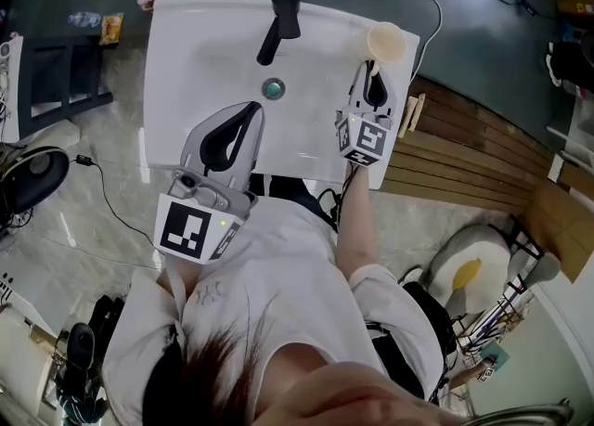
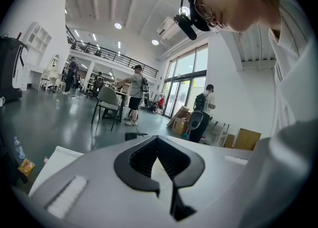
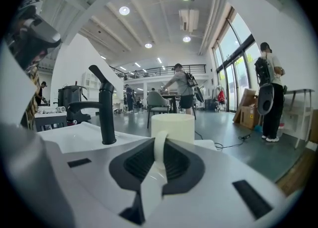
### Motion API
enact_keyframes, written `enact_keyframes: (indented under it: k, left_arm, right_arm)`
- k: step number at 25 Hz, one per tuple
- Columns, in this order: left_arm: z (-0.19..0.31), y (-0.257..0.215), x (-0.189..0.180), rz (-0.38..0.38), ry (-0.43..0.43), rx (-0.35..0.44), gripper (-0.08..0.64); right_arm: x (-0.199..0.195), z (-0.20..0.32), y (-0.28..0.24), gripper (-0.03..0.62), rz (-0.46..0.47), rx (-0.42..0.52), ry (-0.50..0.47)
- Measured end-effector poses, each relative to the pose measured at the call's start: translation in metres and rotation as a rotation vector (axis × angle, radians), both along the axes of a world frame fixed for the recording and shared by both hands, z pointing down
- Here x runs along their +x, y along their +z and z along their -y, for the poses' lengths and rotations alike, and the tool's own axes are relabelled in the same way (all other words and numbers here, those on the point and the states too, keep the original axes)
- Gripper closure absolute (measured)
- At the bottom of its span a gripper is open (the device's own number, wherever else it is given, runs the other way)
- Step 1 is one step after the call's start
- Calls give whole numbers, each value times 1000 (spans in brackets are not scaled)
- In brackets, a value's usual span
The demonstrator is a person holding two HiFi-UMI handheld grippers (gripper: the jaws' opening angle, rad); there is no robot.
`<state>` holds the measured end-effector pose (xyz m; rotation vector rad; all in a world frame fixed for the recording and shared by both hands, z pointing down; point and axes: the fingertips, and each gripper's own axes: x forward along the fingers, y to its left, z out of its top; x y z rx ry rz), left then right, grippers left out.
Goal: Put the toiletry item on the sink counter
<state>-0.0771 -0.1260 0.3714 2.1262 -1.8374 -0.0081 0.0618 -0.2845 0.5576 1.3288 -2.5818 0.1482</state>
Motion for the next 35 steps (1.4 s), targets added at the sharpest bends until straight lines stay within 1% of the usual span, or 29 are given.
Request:
enact_keyframes:
  k: [11, 15, 19, 22, 26, 30, 32, 35]
  left_arm:
    - [-2, -5, -2, 0, 5, 12, 554]
    - [-1, -5, -3, -3, 9, 15, 554]
    - [-2, -7, -5, -6, 12, 21, 554]
    - [-4, -9, -6, -5, 12, 25, 554]
    - [-5, -12, -6, -5, 14, 33, 554]
    - [-6, -13, -7, -5, 19, 37, 554]
    - [-6, -13, -6, -5, 22, 38, 554]
    - [-6, -14, -5, -5, 26, 39, 554]
  right_arm:
    - [0, -2, 3, 554, -27, -38, -1]
    - [-5, -4, 4, 552, -46, -58, -21]
    - [-12, -9, 5, 471, -60, -78, -46]
    - [-13, -11, 5, 442, -78, -81, -50]
    - [-9, -11, 4, 425, -68, -89, -46]
    - [-3, -13, 7, 420, -111, -81, -44]
    - [1, -12, 7, 414, -121, -79, -27]
    - [9, -9, 6, 373, -131, -75, 14]
